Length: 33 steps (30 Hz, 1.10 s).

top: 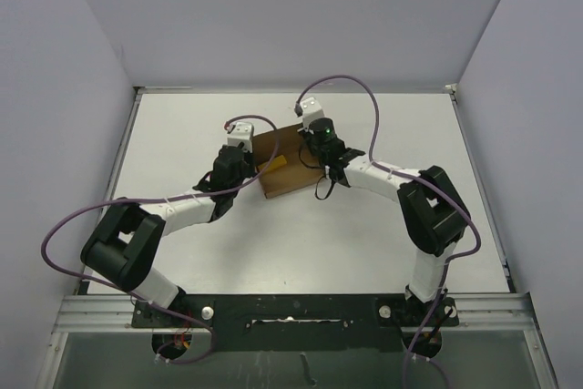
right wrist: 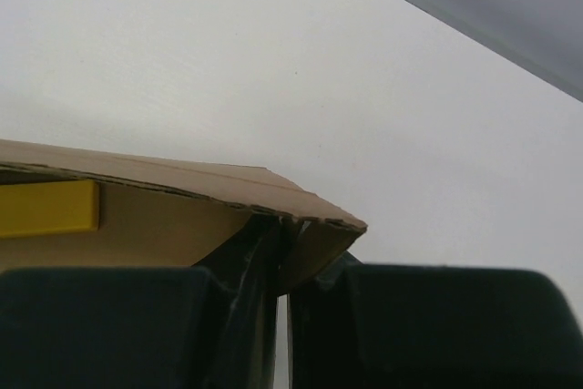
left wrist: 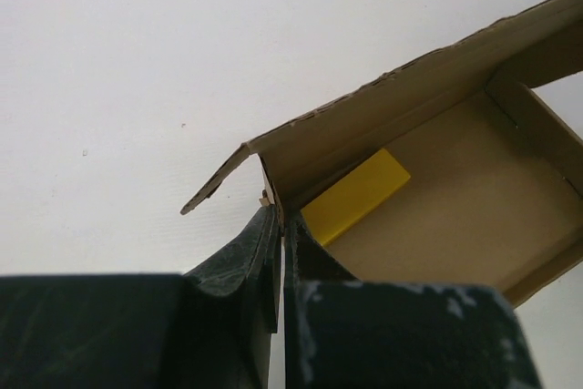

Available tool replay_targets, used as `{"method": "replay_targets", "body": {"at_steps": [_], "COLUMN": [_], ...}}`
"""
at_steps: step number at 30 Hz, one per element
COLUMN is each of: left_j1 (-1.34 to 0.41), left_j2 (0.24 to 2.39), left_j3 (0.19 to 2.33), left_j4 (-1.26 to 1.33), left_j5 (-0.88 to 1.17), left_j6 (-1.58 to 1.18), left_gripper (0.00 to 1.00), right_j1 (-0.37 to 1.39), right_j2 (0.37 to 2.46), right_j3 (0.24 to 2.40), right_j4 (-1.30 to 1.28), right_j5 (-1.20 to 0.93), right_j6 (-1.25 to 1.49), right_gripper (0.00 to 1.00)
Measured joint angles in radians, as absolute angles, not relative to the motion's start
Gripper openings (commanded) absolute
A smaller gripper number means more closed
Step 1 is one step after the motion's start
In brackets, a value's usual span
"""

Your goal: Fold the paper box

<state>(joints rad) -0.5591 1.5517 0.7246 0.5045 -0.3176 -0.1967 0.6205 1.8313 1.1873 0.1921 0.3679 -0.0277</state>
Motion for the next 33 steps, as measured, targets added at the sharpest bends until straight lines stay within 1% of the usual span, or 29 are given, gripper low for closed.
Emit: {"method": "replay_targets", "body": {"at_steps": [4, 9, 18, 23, 33], "left_j1": [-0.552, -0.551, -0.551, -0.55, -0.55], "left_j2": [1.552, 1.552, 1.552, 1.552, 1.53], "left_j3": [0.725, 0.725, 0.724, 0.723, 0.704], "left_j4": [0.503, 0.497, 0.493, 0.491, 0.488], "left_j5": [-0.308, -0.295, -0.279, -0.272, -0.245], "left_j6": [-0.197, -0.197, -0.197, -0.197, -0.197], "left_gripper": [0.0, 0.0, 0.0, 0.0, 0.0], "right_j1": [0.615, 0.607, 0.601, 0.601, 0.599], "right_j2": [1.853, 1.853, 1.853, 1.852, 1.81], "right_j3": [1.207, 1.206, 1.164, 1.162, 1.105], "right_j4": [0.228, 0.229, 0.221, 0.223, 0.227], "right_j5": [0.355, 0.332, 0.314, 0.316, 0.314], "right_j6": [-0.074, -0.067, 0.017, 0.062, 0.143], "right_gripper": [0.0, 0.0, 0.01, 0.04, 0.04]}}
